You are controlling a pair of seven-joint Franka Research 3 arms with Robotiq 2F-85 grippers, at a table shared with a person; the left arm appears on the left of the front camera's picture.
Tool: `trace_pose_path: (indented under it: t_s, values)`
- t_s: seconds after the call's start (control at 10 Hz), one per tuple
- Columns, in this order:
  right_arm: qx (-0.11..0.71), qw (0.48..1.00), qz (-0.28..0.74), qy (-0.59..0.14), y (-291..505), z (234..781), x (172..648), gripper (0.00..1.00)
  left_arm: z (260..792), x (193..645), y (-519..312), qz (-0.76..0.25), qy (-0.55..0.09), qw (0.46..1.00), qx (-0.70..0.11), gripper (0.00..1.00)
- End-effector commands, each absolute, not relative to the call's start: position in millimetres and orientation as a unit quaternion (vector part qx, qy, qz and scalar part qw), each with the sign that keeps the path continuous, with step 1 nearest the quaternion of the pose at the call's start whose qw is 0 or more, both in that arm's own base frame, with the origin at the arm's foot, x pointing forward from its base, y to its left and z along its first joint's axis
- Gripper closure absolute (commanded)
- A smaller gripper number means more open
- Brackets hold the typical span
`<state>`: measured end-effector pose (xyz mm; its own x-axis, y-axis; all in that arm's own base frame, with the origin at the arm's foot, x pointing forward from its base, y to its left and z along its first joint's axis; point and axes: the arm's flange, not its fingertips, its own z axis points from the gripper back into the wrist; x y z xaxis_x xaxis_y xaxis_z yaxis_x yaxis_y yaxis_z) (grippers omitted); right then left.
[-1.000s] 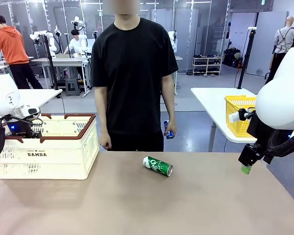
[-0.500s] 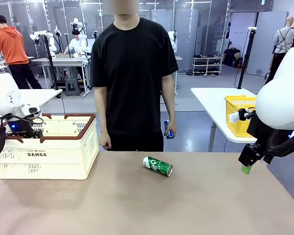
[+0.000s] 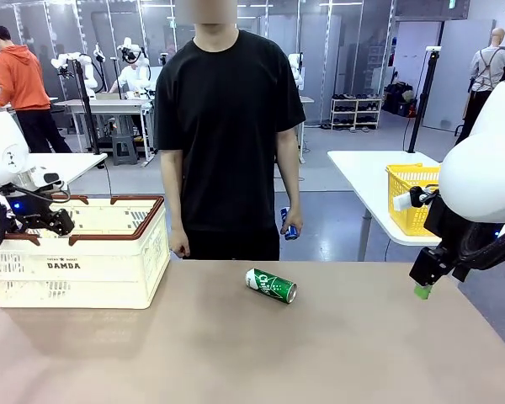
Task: Place the drinks into the Shopping basket.
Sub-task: Pick up one drink and place it into the Shopping basket.
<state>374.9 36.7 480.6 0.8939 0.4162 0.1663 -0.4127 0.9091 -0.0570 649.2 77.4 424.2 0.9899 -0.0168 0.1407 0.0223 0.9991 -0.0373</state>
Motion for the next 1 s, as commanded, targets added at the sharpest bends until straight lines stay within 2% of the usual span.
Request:
trace_pose_path:
  t_s: [0.0, 0.2, 0.3, 0.9]
  values:
    - [-0.011, 0.972, 0.219, -0.086, 35.5, 481.6, 375.1, 0.00, 437.6, 632.2, 66.9, -0.020, -0.065, 0.998, -0.007, 0.00]
    - [-0.011, 0.972, 0.219, -0.086, 35.5, 481.6, 375.1, 0.00, 448.1, 624.7, 61.3, -0.020, -0.063, 0.998, 0.022, 0.00]
    - [-0.011, 0.972, 0.219, -0.086, 35.5, 481.6, 375.1, 0.00, 443.5, 640.6, 69.3, -0.023, -0.072, 0.997, -0.009, 0.00]
    - [-0.011, 0.972, 0.219, -0.086, 35.5, 481.6, 375.1, 0.00, 443.5, 640.6, 69.3, -0.023, -0.072, 0.997, -0.009, 0.00]
